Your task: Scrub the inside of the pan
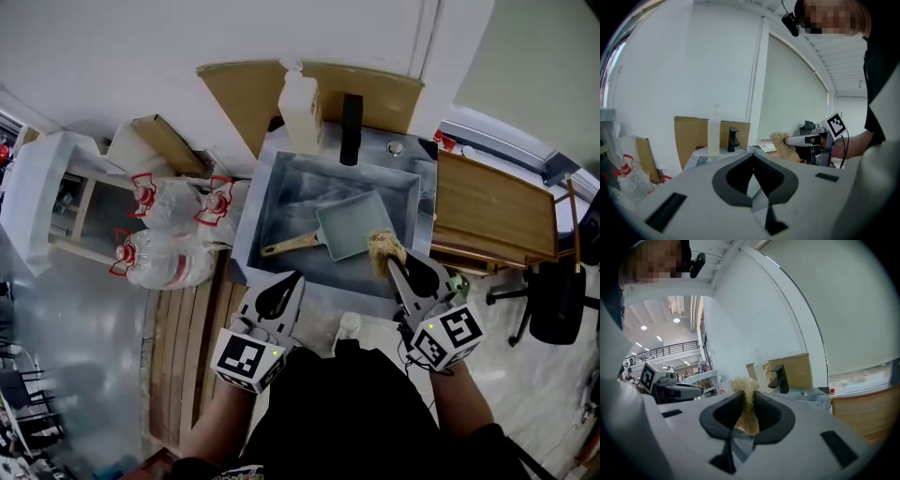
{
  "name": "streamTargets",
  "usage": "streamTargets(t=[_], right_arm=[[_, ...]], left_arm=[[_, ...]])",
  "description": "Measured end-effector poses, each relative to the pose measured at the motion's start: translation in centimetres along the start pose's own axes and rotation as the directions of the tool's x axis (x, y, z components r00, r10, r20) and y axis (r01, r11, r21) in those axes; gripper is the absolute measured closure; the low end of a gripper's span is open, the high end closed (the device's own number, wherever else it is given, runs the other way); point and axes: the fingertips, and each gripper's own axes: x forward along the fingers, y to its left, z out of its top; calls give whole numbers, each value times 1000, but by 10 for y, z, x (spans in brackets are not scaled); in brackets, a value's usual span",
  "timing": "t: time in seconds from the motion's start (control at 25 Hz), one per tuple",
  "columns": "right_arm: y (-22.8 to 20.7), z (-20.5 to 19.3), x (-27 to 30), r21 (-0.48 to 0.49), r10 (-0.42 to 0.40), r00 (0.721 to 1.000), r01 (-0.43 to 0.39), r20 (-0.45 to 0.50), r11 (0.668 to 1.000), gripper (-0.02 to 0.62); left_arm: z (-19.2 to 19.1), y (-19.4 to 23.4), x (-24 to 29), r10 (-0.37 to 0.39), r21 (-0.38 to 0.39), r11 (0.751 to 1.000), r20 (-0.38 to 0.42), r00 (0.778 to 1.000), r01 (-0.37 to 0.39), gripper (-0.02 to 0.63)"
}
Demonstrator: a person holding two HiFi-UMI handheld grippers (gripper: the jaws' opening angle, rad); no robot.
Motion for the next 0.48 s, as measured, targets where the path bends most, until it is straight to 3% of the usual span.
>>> streamTargets(t=[0.48], right_arm=[[-13, 2, 18, 33, -18, 1000, 18, 8, 999, 517]], left_arm=[[-4, 15, 24, -25, 71, 997, -63, 998, 30, 597]])
